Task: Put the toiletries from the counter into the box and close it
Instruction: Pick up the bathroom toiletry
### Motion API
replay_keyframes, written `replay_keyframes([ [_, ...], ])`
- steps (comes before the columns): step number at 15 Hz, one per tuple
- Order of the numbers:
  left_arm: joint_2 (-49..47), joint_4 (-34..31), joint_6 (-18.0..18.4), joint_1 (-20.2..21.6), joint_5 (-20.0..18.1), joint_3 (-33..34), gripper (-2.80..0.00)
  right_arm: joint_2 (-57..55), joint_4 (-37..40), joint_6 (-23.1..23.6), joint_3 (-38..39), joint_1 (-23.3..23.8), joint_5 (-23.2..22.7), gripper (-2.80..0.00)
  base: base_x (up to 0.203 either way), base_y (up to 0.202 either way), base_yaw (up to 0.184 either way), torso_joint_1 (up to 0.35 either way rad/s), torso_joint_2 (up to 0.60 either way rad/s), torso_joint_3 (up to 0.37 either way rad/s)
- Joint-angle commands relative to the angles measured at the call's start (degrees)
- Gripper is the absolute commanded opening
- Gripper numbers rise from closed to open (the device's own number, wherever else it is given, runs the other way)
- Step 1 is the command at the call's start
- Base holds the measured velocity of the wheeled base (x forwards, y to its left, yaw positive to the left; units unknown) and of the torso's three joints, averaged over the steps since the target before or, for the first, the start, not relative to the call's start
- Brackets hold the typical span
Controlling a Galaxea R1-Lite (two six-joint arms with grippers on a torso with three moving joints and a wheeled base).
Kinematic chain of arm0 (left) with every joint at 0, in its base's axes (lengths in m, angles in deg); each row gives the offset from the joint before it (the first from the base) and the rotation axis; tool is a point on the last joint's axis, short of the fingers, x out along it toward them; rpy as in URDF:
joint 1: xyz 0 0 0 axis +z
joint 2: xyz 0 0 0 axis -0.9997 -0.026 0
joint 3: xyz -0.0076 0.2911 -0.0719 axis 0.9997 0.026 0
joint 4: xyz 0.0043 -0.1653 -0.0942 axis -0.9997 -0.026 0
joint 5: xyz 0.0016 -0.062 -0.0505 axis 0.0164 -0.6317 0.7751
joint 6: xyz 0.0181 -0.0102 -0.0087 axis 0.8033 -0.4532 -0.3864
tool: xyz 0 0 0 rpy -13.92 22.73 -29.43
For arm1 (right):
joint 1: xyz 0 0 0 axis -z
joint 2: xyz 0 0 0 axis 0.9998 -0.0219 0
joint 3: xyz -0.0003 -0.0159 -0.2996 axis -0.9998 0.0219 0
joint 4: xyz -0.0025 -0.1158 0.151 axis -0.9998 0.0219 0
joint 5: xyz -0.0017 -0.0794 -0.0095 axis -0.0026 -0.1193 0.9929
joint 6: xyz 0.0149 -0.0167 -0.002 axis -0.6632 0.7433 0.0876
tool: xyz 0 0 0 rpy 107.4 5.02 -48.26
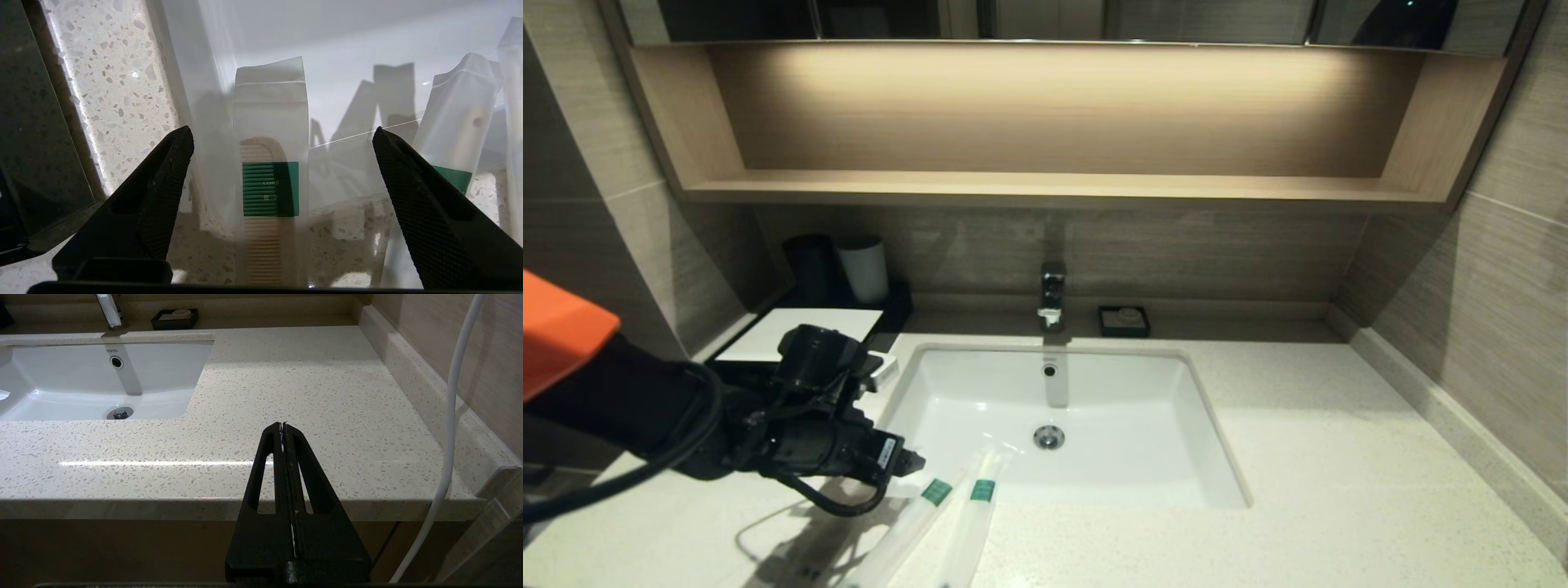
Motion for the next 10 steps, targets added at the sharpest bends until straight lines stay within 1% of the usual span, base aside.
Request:
replay_keyframes([
  [1, -0.10, 0.02, -0.99, -0.59, 0.08, 0.17, 0.00, -0.06, -0.02, 0.00, -0.06, 0.00, 0.02, -2.80, 0.000, 0.000, 0.000, 0.000, 0.00, 0.000],
  [10, -0.23, 0.02, -2.23, -0.88, 0.16, 0.88, 0.00, -0.06, -0.02, 0.00, -0.02, -0.05, 0.02, -2.80, 0.000, 0.000, 0.000, 0.000, 0.00, 0.000],
])
